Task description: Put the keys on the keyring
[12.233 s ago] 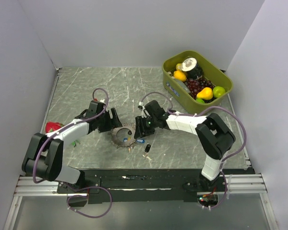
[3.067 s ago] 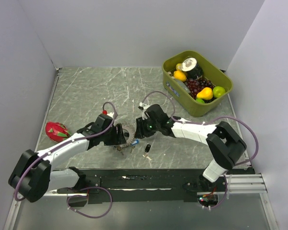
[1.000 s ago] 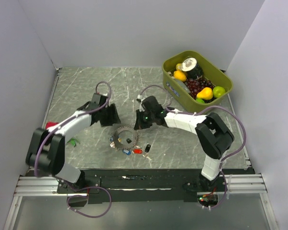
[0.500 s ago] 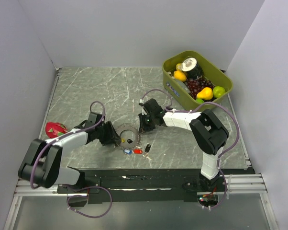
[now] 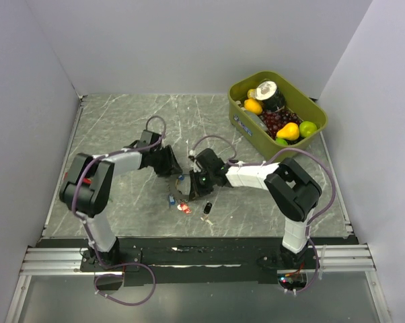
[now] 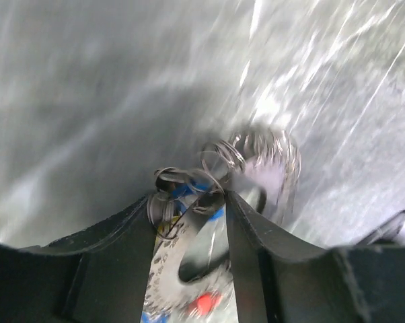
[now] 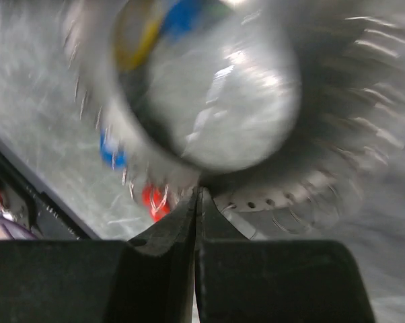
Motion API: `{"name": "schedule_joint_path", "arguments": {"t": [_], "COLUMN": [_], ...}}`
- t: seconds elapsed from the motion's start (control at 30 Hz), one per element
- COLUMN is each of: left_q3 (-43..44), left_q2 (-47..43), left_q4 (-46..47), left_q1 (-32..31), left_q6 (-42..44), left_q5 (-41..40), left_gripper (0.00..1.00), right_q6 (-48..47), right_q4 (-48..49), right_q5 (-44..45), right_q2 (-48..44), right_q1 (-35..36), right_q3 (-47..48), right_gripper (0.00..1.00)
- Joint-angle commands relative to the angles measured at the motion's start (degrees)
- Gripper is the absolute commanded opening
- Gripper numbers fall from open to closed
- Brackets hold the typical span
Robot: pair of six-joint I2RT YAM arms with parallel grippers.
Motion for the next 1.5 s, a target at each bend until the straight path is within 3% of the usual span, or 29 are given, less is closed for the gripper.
{"name": "schedule_joint_path", "arguments": {"t": [0.0, 0.2, 0.37, 0.7, 0.9, 1.03, 1.17, 1.47], "left_q3": [10.6, 22.3, 22.5, -4.4, -16.0, -19.4, -21.1, -20.4], "left_q2": [7.3, 11.5, 6.5, -20.3, -30.3, -31.0, -28.8, -21.3], "left_q4": [-9.4, -19.5, -22.1, -10.8, -4.1, 0.6, 4.5, 8.5], "left_q1": [-0.6, -2.2, -2.8, -2.4, -2.3, -2.2, -2.2, -2.3], "left_q6": [9.0, 16.1, 16.7, 11.7, 7.2, 6.6, 6.1, 7.5], "left_q5": [-4.0, -10.6, -17.8, -9.6, -7.0, -5.3, -5.4, -7.6], "left_gripper": [0.50, 0.57, 0.67, 0.64, 0.55, 0.51, 0.44, 0.41], "right_q6": [2.8, 4.6, 3.1, -2.6, -4.9, -5.0, -4.3, -4.3], "right_q4": [0.2, 1.1, 0.0, 4.2, 7.0, 7.4, 7.3, 7.1], "right_q5": [-1.9, -2.4, -0.1, -3.3, -7.1, -8.3, -8.8, -9.2], "right_q2": [-1.9, -2.1, -5.0, -6.5, -2.2, 1.2, 2.0, 0.4], "right_q1": [3.4, 5.2, 4.7, 2.2, 1.5, 1.5, 0.8, -0.3], "right_q3": [-0.3, 1.9, 3.2, 4.6, 7.0, 9.4, 10.1, 8.1], "right_gripper": [0.03, 0.03, 0.04, 0.10, 0.27, 0.35, 0.36, 0.37]}}
